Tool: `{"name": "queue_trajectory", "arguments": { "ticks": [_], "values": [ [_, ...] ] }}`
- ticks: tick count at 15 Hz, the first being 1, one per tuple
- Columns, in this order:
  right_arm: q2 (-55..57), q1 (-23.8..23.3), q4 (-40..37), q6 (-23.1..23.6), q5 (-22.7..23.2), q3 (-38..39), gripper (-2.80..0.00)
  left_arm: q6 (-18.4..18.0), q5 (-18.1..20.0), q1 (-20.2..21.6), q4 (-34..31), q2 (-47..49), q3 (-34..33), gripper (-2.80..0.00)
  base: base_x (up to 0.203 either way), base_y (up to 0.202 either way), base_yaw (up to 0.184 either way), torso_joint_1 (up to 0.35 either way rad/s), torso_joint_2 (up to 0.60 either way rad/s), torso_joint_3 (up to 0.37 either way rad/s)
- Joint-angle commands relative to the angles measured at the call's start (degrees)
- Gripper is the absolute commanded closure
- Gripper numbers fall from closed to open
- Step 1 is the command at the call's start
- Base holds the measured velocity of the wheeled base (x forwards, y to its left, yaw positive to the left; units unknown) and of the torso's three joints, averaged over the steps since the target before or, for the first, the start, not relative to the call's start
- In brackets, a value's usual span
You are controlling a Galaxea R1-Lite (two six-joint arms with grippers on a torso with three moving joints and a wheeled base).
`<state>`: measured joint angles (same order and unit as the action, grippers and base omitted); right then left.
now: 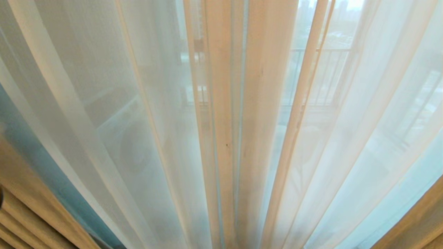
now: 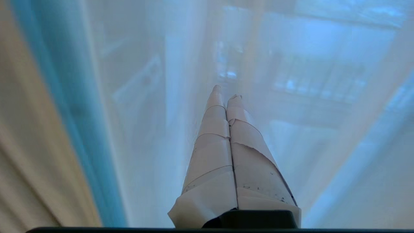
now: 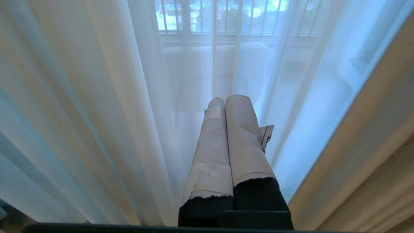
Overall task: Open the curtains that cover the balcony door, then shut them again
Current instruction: Pull the outer curtains open on both sides
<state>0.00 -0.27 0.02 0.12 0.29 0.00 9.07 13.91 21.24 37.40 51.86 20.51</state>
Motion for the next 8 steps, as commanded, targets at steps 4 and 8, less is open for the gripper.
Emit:
{"name": "queue_trajectory", "arguments": {
  "ticks": [4,8],
  "values": [
    [0.00,0.00,-0.02,0.06,-0.03,0.00,0.00,0.06,0.07,-5.94,0.25,-1.32,-5.73,0.00,0.000,0.000,0.000,0.000,0.00,0.000],
    [0.00,0.00,-0.02,0.06,-0.03,0.00,0.00,-0.01,0.71,-10.75,0.08,-1.79,-9.58,0.00,0.000,0.000,0.000,0.000,0.00,0.000]
  ]
}}
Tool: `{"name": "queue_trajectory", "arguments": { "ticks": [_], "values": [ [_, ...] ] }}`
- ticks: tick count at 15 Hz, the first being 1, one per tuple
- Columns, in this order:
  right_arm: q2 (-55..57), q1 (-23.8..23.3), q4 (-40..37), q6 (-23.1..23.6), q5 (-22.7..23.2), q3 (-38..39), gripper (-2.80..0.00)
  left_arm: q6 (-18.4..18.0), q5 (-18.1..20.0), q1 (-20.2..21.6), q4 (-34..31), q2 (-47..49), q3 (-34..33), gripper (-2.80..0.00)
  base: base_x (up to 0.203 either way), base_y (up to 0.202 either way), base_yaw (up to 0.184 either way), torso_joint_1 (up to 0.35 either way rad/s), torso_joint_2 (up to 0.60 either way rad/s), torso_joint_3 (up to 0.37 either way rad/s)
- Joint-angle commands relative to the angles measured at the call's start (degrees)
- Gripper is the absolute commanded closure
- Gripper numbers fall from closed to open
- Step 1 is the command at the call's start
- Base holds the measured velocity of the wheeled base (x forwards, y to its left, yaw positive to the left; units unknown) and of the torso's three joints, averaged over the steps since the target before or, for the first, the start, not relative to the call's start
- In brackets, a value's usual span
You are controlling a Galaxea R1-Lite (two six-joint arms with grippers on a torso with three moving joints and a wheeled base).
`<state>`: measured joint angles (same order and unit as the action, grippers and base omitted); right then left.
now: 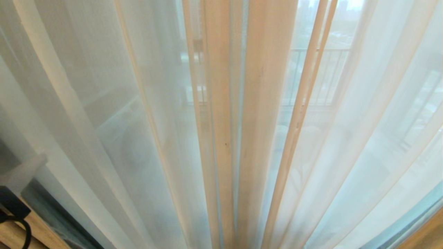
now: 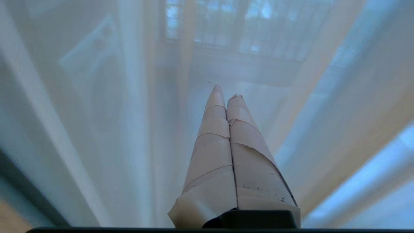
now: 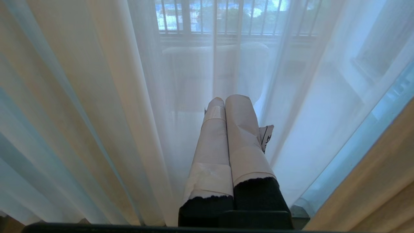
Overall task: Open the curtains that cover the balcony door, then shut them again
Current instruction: Pull the outer curtains open on both sides
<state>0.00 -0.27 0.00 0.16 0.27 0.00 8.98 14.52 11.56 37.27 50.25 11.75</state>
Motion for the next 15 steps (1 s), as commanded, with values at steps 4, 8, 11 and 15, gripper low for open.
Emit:
{"name": "queue_trajectory", "arguments": {
  "ticks": [4,8,11,15],
  "values": [
    [0.00,0.00,0.00,0.02,0.08,0.00,0.00,-0.26,0.81,-3.17,-0.11,-5.32,-8.04,0.00,0.000,0.000,0.000,0.000,0.00,0.000],
    [0.00,0.00,0.04,0.02,0.03,0.00,0.00,-2.38,0.51,-4.43,-12.28,-19.04,-11.23,0.00,0.000,0.000,0.000,0.000,0.00,0.000],
    [0.00,0.00,0.00,0.02,-0.01,0.00,0.00,-5.17,-1.57,-8.39,-25.92,-29.31,-11.58,0.00,0.000,0.000,0.000,0.000,0.00,0.000],
    [0.00,0.00,0.00,0.02,0.08,0.00,0.00,-6.49,-14.56,-12.06,-35.40,-40.29,-11.64,0.00,0.000,0.000,0.000,0.000,0.00,0.000]
  ]
}}
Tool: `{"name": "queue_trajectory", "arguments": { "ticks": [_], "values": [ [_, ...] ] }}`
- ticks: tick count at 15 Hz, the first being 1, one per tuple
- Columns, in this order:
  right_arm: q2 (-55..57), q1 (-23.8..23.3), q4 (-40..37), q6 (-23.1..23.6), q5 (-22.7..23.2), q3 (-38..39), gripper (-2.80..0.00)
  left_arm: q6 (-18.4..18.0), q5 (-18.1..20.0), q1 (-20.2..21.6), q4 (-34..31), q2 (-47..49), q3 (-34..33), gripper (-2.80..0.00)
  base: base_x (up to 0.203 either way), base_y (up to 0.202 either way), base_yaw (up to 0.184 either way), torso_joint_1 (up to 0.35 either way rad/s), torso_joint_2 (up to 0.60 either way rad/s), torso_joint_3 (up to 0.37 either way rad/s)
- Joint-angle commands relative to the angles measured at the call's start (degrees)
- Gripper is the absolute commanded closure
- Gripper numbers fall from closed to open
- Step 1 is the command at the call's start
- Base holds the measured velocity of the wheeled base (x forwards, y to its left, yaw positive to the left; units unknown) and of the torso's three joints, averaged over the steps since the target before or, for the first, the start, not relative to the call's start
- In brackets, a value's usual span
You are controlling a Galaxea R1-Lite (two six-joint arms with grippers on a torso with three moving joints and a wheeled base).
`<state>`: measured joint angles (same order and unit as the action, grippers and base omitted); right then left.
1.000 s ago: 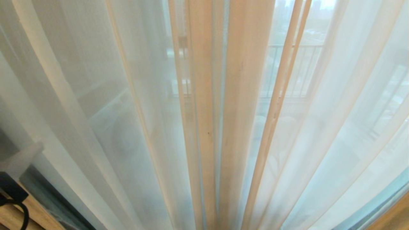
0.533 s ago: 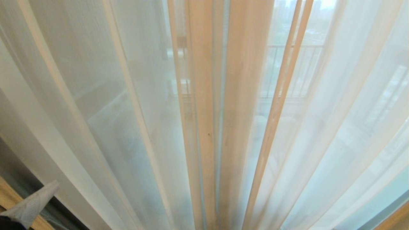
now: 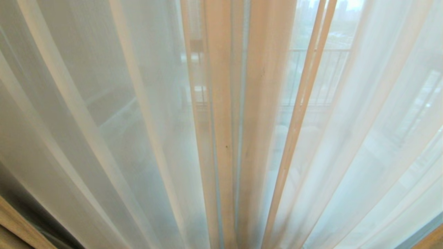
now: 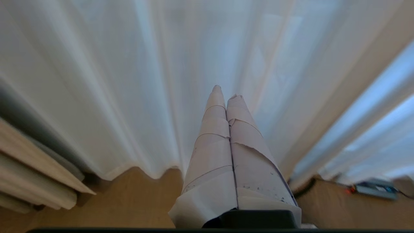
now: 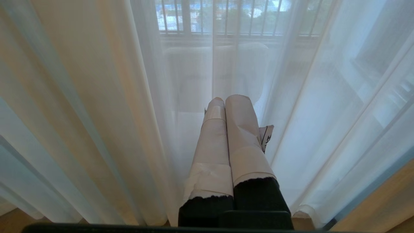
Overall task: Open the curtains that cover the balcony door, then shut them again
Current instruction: Pull the outer curtains open on both sides
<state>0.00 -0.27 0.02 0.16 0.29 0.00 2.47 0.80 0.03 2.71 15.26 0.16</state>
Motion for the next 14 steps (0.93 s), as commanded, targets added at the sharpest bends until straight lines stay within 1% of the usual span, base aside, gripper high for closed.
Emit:
{"name": "queue_trajectory", "arguments": {
  "ticks": [1,5,6,7,9,11,12,14],
  "values": [
    [0.00,0.00,-0.02,0.02,0.06,0.00,0.00,0.00,-1.36,-0.39,-1.67,-7.09,-0.06,0.00,0.000,0.000,0.000,0.000,0.00,0.000],
    [0.00,0.00,-0.02,0.02,0.06,0.00,0.00,-0.03,-1.59,-0.23,-2.19,-14.95,-0.07,0.00,0.000,0.000,0.000,0.000,0.00,0.000],
    [0.00,0.00,-0.02,0.02,0.00,0.00,0.00,-0.84,-1.45,-0.25,-2.34,-15.26,-0.07,0.00,0.000,0.000,0.000,0.000,0.00,0.000],
    [0.00,0.00,-0.02,0.02,-0.03,0.00,0.00,-2.65,-1.28,-0.27,-2.44,-15.26,-0.07,0.00,0.000,0.000,0.000,0.000,0.00,0.000],
    [0.00,0.00,-0.02,0.02,-0.03,0.00,0.00,-7.39,0.68,-0.21,-2.21,-15.26,-0.07,0.00,0.000,0.000,0.000,0.000,0.00,0.000],
    [0.00,0.00,-0.02,0.02,0.01,0.00,0.00,-8.61,1.26,-0.26,-2.09,-15.26,-0.07,0.00,0.000,0.000,0.000,0.000,0.00,0.000],
    [0.00,0.00,-0.02,0.02,0.00,0.00,0.00,-10.64,1.65,-0.24,-2.09,-15.26,-0.07,0.00,0.000,0.000,0.000,0.000,0.00,0.000],
    [0.00,0.00,-0.02,0.02,0.06,0.00,0.00,-11.92,2.40,-0.23,-2.01,-15.26,-0.07,0.00,0.000,0.000,0.000,0.000,0.00,0.000]
  ]
}}
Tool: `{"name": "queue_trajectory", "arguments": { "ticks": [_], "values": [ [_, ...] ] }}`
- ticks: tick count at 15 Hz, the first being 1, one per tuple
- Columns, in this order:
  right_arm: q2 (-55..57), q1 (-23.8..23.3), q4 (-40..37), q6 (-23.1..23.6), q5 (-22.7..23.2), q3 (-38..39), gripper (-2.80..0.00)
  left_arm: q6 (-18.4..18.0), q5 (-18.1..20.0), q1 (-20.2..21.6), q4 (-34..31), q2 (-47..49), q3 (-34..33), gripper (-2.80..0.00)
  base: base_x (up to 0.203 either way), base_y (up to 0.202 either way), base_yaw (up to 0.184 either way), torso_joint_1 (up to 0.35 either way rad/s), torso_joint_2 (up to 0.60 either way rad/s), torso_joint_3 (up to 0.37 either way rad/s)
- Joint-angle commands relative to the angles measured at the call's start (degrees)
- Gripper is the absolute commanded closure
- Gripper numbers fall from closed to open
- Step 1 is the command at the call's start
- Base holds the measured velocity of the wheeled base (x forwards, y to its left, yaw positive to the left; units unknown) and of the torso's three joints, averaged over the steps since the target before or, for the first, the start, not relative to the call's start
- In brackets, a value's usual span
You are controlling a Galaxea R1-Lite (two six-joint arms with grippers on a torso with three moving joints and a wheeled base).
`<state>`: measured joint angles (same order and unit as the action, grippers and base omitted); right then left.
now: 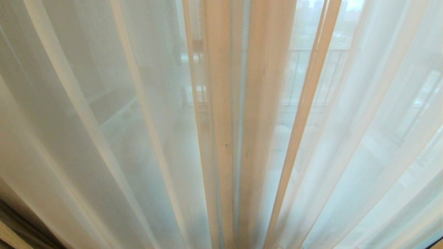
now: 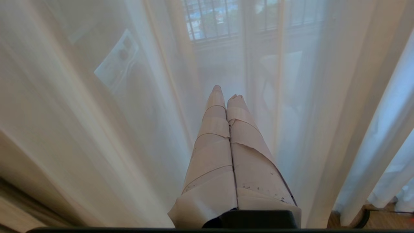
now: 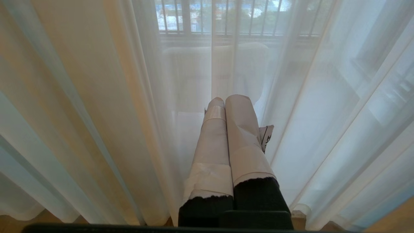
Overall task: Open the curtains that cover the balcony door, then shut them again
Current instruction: Pull the outer curtains open on both sides
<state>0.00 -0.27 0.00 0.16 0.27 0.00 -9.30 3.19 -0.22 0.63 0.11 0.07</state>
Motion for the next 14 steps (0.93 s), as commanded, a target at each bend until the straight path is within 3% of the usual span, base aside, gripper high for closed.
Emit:
{"name": "queue_trajectory", "arguments": {
  "ticks": [1,4,10,14],
  "values": [
    [0.00,0.00,0.00,0.02,0.08,0.00,0.00,0.14,0.05,0.02,0.07,-0.11,-0.07,0.00,0.000,0.000,0.000,0.000,0.00,0.000],
    [0.00,0.00,0.00,0.02,0.01,0.00,0.00,3.68,-0.77,0.00,-0.05,-0.11,-0.07,0.00,0.000,0.000,0.000,0.000,0.00,0.000],
    [0.00,0.00,0.00,0.02,0.01,0.00,0.00,4.17,-0.85,-0.02,-0.19,-0.11,-0.07,0.00,0.000,0.000,0.000,0.000,0.00,0.000],
    [0.00,0.00,0.00,0.02,0.00,0.00,0.00,8.43,-1.61,-0.04,-0.37,-0.11,-0.07,0.00,0.000,0.000,0.000,0.000,0.00,0.000]
  ]
}}
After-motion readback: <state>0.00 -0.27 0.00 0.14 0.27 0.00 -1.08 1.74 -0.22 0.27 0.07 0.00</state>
